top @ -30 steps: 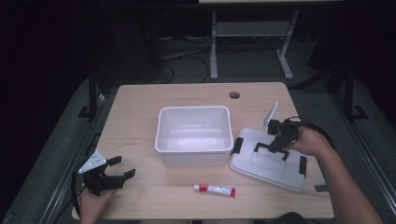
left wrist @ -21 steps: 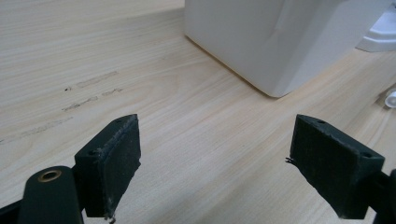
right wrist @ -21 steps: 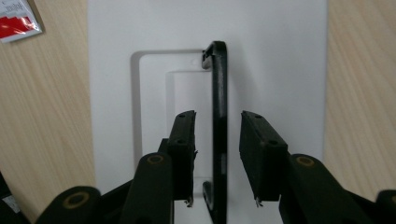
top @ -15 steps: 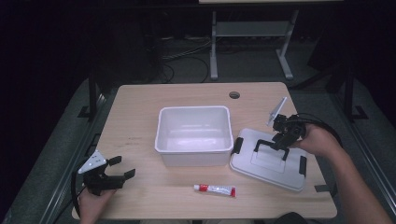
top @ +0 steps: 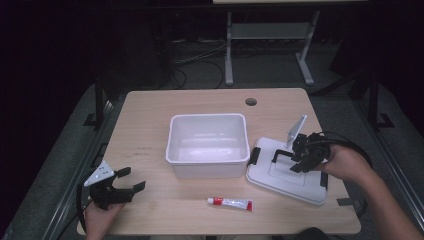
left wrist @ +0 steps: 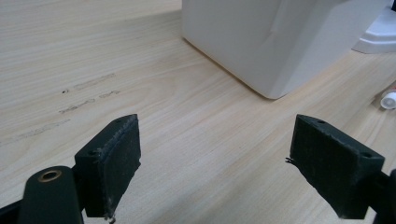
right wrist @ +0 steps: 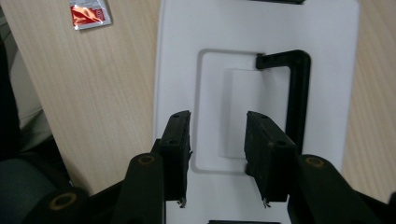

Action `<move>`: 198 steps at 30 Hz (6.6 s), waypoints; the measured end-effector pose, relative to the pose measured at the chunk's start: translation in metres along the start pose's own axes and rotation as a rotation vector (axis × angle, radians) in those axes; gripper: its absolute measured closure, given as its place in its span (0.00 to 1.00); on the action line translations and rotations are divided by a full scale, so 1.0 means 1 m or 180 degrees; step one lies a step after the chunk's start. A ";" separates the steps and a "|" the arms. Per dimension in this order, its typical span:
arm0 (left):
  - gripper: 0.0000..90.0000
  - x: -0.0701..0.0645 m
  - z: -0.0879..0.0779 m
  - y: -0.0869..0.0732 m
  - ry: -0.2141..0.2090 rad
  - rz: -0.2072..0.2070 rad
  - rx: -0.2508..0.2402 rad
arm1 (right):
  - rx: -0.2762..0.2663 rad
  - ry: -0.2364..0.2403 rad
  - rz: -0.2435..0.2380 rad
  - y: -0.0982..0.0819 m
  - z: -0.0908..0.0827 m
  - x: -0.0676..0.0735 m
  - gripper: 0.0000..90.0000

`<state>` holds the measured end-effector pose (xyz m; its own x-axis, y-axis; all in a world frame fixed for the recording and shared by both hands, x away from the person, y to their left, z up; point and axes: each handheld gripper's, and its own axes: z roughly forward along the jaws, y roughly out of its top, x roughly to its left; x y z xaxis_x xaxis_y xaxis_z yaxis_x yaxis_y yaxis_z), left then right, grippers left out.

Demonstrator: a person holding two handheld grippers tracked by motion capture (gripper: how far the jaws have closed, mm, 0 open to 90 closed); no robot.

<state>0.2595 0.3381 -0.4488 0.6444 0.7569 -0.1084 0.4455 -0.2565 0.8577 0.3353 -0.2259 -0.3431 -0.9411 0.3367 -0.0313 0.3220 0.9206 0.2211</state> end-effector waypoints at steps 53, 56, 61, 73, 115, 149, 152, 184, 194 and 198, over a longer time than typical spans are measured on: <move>0.17 0.001 0.000 0.000 0.0004 -0.0008 -0.0024 | -0.0073 0.0431 -0.0860 0.112 0.082 0.100 0.54; 0.17 0.001 0.000 0.000 0.0007 -0.0005 -0.0024 | -0.0060 0.0455 -0.0860 0.115 0.088 0.101 0.53; 0.17 0.001 -0.001 0.000 0.0007 0.0005 -0.0030 | -0.0034 0.0428 -0.0926 0.124 0.093 0.107 0.52; 0.17 0.003 -0.002 0.000 0.0010 -0.0007 -0.0045 | 0.0089 0.0424 -0.0949 0.133 0.113 0.110 0.55; 0.17 0.003 -0.003 0.000 0.0010 -0.0017 -0.0048 | 0.0184 0.0459 -0.1027 0.133 0.115 0.106 0.77; 0.17 0.003 -0.003 0.000 0.0013 -0.0008 -0.0052 | 0.0113 0.0421 -0.1055 0.133 0.109 0.108 0.78; 0.17 0.003 -0.003 0.000 0.0012 0.0001 -0.0050 | 0.0067 0.0442 -0.1132 0.139 0.095 0.110 0.78; 0.17 0.003 -0.003 0.001 0.0014 -0.0007 -0.0046 | -0.0144 0.0191 -0.1149 0.172 -0.009 0.097 0.78; 0.17 0.003 -0.003 0.001 0.0016 0.0001 -0.0051 | -0.0166 0.0093 -0.1148 0.188 -0.031 0.086 0.78; 0.17 0.003 -0.003 0.001 0.0015 0.0005 -0.0046 | -0.0176 0.0093 -0.1135 0.197 -0.034 0.077 0.78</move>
<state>0.2601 0.3416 -0.4471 0.6422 0.7594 -0.1048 0.4355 -0.2489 0.8651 0.3224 -0.0251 -0.2690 -0.9960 -0.0103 -0.0883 -0.0325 0.9667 0.2537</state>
